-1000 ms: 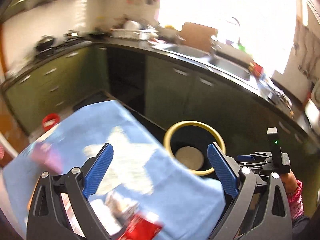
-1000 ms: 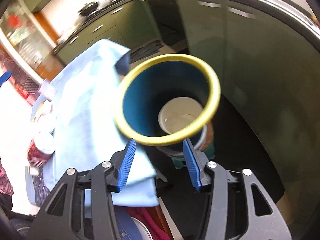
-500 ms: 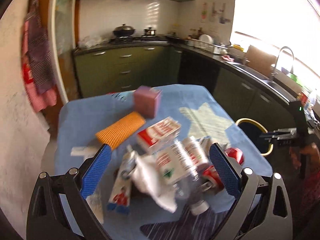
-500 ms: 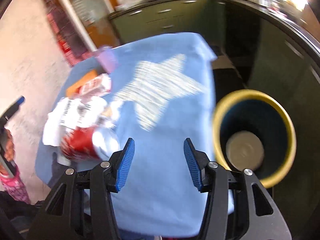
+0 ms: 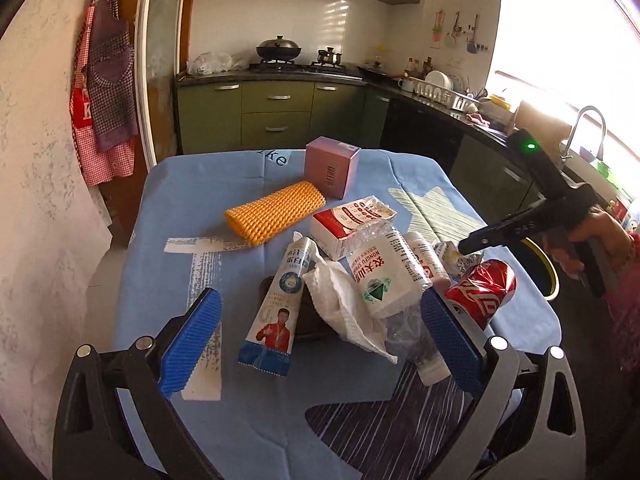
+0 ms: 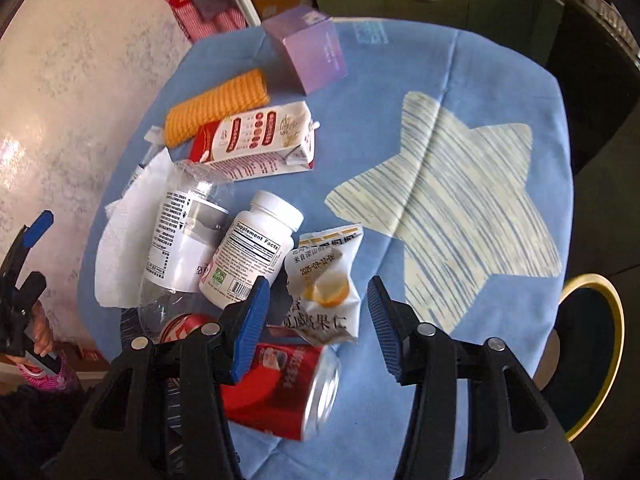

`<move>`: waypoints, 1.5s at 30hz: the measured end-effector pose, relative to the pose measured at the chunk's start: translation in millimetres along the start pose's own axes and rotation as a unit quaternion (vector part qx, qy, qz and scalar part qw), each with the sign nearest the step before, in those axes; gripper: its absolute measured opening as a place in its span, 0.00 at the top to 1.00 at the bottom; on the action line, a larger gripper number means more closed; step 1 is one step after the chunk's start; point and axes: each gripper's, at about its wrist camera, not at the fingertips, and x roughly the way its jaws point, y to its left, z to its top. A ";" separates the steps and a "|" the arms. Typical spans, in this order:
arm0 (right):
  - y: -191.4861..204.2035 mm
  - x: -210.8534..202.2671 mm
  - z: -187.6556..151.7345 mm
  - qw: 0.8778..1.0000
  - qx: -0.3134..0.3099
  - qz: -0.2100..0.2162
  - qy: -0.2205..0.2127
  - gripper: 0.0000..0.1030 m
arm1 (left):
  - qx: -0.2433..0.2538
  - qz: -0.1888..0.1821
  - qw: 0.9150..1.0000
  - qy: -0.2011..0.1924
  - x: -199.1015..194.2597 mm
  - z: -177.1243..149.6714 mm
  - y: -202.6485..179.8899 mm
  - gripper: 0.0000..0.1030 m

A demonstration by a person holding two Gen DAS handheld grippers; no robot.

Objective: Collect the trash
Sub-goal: 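Grasp the snack wrapper on the table with the right gripper, then release the snack wrapper into the bin from the right gripper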

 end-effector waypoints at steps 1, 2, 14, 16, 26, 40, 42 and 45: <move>2.6 4.6 1.8 1.000 -0.005 -0.002 0.010 0.53 | 0.003 -0.003 1.000 0.000 -0.2 -0.7 -1.3 0.05; 3.4 7.3 2.4 1.000 -0.008 -0.003 0.016 0.53 | 0.005 -0.005 1.000 0.000 -0.5 -1.1 -2.4 0.05; 4.9 33.7 6.2 0.997 -0.020 -0.044 0.054 0.53 | 0.024 -0.022 0.999 0.006 4.2 -2.0 -13.9 0.05; 5.8 37.0 6.6 0.997 -0.021 -0.048 0.054 0.54 | 0.025 -0.022 0.999 0.007 5.4 -2.0 -15.2 0.05; 5.3 25.7 6.9 0.999 -0.007 -0.052 0.012 0.77 | 0.038 -0.025 0.999 0.011 9.2 -1.7 -23.7 0.05; -103.5 -65.1 -64.8 0.980 0.127 -0.134 -0.077 0.77 | 0.082 -0.059 0.995 0.017 18.6 7.5 -55.4 0.05; -127.0 -74.2 -80.0 0.969 0.154 -0.174 -0.081 0.77 | 0.093 -0.068 0.993 0.019 21.1 9.6 -61.7 0.05; -165.9 -80.4 -103.9 0.952 0.200 -0.218 -0.075 0.77 | 0.114 -0.078 0.990 0.023 25.9 12.6 -73.6 0.05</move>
